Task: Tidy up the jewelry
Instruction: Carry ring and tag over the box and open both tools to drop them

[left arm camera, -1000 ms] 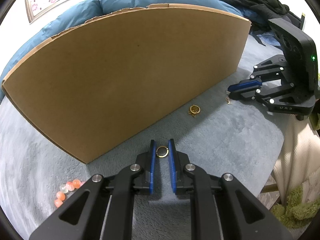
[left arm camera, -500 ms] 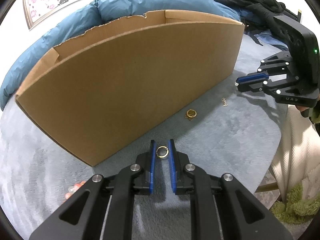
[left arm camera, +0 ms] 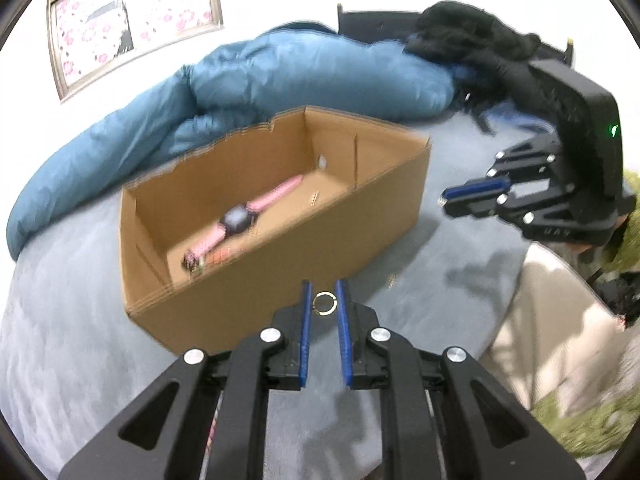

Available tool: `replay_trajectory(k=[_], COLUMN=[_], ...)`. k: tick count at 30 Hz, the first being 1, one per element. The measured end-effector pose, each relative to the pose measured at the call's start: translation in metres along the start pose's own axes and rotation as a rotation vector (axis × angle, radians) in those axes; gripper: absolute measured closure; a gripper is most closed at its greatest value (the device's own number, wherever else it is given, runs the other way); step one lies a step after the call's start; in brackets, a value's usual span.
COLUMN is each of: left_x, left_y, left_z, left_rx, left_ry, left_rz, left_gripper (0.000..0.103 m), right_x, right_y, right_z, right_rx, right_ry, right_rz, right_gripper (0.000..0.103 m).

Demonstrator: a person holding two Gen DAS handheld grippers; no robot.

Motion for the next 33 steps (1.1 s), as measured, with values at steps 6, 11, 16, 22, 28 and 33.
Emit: replay_trajectory(k=[6, 11, 16, 22, 28, 33], left_x=[0.002, -0.001, -0.01, -0.028, -0.037, -0.039], left_y=[0.054, 0.088, 0.105, 0.113, 0.109, 0.106], left_z=[0.009, -0.021, -0.065, -0.103, -0.116, -0.113], left_rx=[0.075, 0.081, 0.024, -0.031, -0.067, -0.063], left_ry=[-0.031, 0.012, 0.057, 0.112, 0.121, 0.123], left_rz=[0.022, 0.009, -0.015, 0.007, 0.04, 0.041], left_gripper=[0.092, 0.092, 0.092, 0.091, 0.088, 0.07], right_x=[0.026, 0.063, 0.09, 0.103, 0.104, 0.099], right_y=[0.046, 0.069, 0.073, 0.061, 0.051, 0.053], right_z=[0.026, 0.011, -0.03, -0.07, -0.085, -0.082], right_rx=[0.115, 0.159, 0.117, 0.025, -0.021, -0.009], right_ry=[-0.036, -0.091, -0.115, -0.122, -0.12, -0.134], right_rz=[-0.032, -0.136, -0.204, -0.225, -0.224, -0.207], right_gripper=[0.098, 0.098, 0.098, 0.097, 0.094, 0.079])
Point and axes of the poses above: each gripper's, at about its wrist camera, not at the fingertips, and z roughly against the way its jaws point, x to its right, y to its top, the point moved 10 cm from there along -z, roughly the way its jaws point, and after that the axes turned 14 degrees about z, right-handed, at the moved point
